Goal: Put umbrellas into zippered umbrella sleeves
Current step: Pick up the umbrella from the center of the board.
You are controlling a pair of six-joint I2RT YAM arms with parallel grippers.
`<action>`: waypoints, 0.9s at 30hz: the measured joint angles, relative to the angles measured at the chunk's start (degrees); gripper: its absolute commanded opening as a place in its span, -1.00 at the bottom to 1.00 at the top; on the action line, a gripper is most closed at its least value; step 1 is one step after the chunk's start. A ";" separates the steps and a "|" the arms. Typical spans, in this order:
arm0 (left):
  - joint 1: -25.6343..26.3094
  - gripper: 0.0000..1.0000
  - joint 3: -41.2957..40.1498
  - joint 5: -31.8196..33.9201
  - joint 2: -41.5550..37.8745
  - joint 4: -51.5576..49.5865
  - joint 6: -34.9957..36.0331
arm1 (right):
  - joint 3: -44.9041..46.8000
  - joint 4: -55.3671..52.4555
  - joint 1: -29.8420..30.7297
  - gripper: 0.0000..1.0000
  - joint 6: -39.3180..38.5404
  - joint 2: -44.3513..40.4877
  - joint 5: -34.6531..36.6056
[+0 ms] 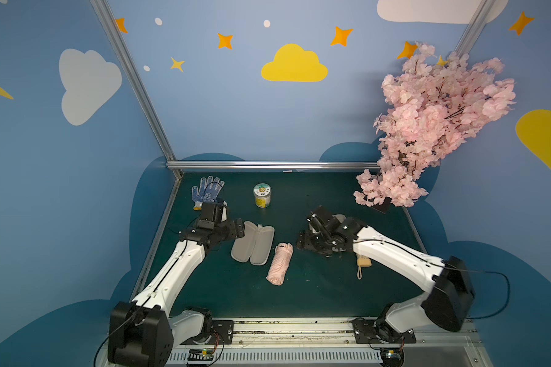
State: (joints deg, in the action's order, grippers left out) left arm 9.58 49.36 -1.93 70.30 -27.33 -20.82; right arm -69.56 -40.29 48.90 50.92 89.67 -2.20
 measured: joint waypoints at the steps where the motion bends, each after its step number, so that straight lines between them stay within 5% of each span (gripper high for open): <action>1: -0.42 0.83 -0.09 -0.70 1.40 -0.55 0.02 | -1.16 0.20 0.44 0.70 0.48 3.06 -1.57; 8: -1.31 0.62 0.15 -6.05 10.62 -0.96 -0.66 | -5.62 0.17 1.84 0.70 3.26 16.04 -8.66; 14: -1.20 0.16 1.84 -6.23 18.10 -1.16 -2.38 | -8.83 1.03 1.77 0.67 4.63 21.55 -11.58; 19: -0.24 -0.29 1.86 -7.30 19.87 -0.37 -4.17 | -9.94 2.45 1.29 0.38 4.26 24.00 -13.16; 27: 2.25 -0.60 -3.10 -11.87 18.71 3.78 -9.07 | -7.26 2.40 -2.91 -0.35 -2.10 21.05 -14.58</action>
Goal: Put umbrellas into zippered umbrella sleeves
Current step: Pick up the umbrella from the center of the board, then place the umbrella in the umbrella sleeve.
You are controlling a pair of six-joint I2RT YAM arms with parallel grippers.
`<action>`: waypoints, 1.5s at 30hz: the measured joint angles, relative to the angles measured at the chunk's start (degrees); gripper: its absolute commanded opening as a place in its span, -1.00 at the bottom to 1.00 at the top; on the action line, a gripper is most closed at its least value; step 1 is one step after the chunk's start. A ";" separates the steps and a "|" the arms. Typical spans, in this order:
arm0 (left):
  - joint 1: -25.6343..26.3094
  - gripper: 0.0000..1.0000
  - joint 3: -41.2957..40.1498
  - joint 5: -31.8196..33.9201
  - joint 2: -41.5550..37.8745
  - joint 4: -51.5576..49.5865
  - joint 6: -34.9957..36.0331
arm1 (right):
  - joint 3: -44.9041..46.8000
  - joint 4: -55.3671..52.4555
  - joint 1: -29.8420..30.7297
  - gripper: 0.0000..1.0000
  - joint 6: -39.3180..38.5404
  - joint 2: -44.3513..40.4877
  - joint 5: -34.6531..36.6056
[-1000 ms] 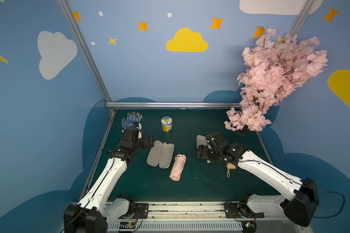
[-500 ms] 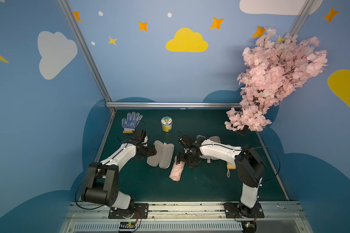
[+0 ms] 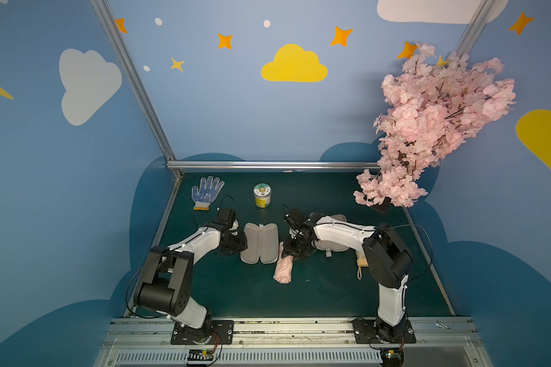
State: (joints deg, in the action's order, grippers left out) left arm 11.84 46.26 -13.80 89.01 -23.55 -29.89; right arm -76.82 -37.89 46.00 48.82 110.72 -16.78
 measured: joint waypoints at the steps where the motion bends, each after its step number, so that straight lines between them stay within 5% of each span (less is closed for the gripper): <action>1: 0.72 -0.60 -1.57 -0.90 -0.17 1.16 -1.38 | 0.70 -0.26 -1.01 -0.41 -1.60 -1.09 0.15; 12: 13.68 -0.58 -12.31 -2.60 -4.59 17.38 -21.46 | 5.03 -14.05 -7.85 -0.79 -17.22 -16.72 3.17; 19: 16.44 -0.54 -14.23 -0.28 -5.68 21.14 -25.70 | -6.40 -21.75 -6.56 -0.80 -20.65 -23.54 1.88; 25: 16.57 -0.43 -14.71 -0.57 -5.90 22.27 -25.86 | -14.34 -16.57 -0.39 -0.83 -20.50 -14.91 -2.71; 32: 13.75 0.06 -18.64 -3.34 -11.85 21.84 -25.66 | -18.01 -6.75 1.90 -0.88 -19.76 2.08 -6.25; 38: 9.62 0.02 -24.85 -3.91 -20.50 20.81 -26.03 | -19.19 -3.78 1.36 -0.92 -17.75 6.82 -8.70; 45: 7.85 -0.15 -25.38 -5.99 -19.58 21.88 -25.44 | -20.26 -3.37 1.97 -0.93 -17.05 8.98 -9.03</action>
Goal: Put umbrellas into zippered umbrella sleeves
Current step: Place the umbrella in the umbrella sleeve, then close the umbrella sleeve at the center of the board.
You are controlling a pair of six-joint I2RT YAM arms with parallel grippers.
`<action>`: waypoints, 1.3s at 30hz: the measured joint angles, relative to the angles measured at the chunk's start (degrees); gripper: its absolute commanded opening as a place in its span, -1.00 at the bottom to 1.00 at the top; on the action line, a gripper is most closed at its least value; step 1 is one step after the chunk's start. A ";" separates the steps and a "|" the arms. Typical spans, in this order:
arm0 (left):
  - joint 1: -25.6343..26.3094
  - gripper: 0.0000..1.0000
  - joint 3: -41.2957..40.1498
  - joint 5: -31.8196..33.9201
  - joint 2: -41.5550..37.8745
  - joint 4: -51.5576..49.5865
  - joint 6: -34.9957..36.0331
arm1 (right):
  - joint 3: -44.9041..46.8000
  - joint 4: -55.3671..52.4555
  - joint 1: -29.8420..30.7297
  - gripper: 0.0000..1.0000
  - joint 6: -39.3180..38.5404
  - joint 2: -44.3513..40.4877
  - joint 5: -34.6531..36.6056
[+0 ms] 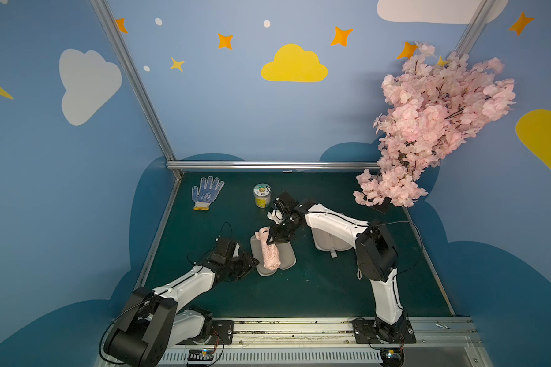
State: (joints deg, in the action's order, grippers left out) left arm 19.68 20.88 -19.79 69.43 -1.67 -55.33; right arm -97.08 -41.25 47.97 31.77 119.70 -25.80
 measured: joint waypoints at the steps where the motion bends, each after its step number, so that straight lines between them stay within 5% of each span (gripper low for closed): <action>1: -0.15 -0.21 0.00 -0.15 0.44 0.44 0.04 | -0.42 -0.26 0.20 -0.93 0.37 0.59 0.02; 11: -1.42 -0.47 0.07 -2.69 3.98 3.28 2.01 | -9.77 -6.97 3.32 -0.80 1.66 9.84 2.89; 23: -2.27 -0.49 0.13 -3.15 4.02 2.51 3.23 | -11.39 -10.99 2.64 0.18 1.20 9.35 3.21; 33: -2.71 -0.48 0.48 -4.44 4.81 2.54 3.78 | -10.64 -17.00 -6.75 0.43 -3.23 -6.14 0.26; 39: -2.71 -0.48 0.83 -4.57 5.07 2.14 4.42 | 2.01 -11.58 -12.37 0.51 -2.78 -10.62 -3.63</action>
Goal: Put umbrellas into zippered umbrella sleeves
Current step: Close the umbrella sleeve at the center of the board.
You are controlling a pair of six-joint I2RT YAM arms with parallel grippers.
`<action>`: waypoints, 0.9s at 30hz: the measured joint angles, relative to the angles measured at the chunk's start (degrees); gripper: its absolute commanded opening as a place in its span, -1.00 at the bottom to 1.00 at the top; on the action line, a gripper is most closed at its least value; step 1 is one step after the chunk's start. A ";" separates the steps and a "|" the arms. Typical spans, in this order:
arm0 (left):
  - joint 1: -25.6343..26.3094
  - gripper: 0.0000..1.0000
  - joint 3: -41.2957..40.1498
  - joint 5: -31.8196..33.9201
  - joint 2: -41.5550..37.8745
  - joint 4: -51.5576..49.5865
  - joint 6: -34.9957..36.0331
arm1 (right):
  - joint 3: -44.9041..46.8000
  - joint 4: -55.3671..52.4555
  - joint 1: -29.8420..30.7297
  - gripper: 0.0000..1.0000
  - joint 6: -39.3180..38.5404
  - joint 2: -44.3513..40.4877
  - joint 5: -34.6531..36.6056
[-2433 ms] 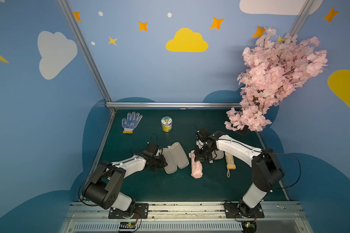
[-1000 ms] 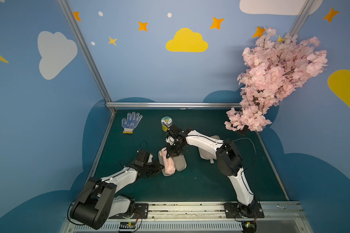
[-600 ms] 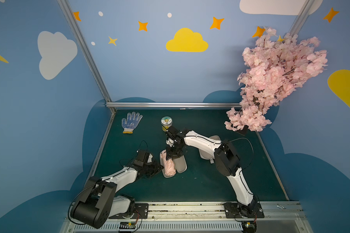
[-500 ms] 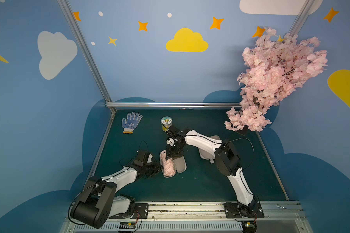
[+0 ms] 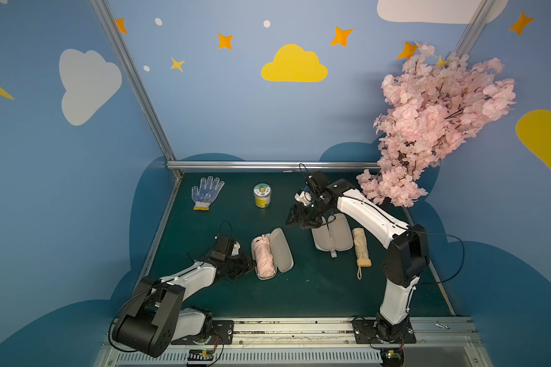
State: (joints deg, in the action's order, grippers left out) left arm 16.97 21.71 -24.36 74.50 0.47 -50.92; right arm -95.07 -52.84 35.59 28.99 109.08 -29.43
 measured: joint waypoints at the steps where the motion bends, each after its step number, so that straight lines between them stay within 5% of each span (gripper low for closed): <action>1: 0.00 -0.48 0.11 -0.09 0.11 -0.02 0.15 | 2.38 1.70 0.17 0.51 0.79 1.18 -1.11; 13: 0.00 -0.50 0.15 -0.35 0.11 -0.04 0.46 | 4.76 17.38 9.31 0.52 10.03 7.48 -13.03; 27: -1.86 -0.33 -0.33 0.17 -4.50 -3.56 -0.07 | 3.21 23.26 12.52 0.34 14.03 12.61 -14.64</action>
State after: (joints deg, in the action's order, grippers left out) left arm 15.11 21.39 -24.18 70.00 -3.09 -50.98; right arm -91.85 -29.58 48.12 43.03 121.69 -44.07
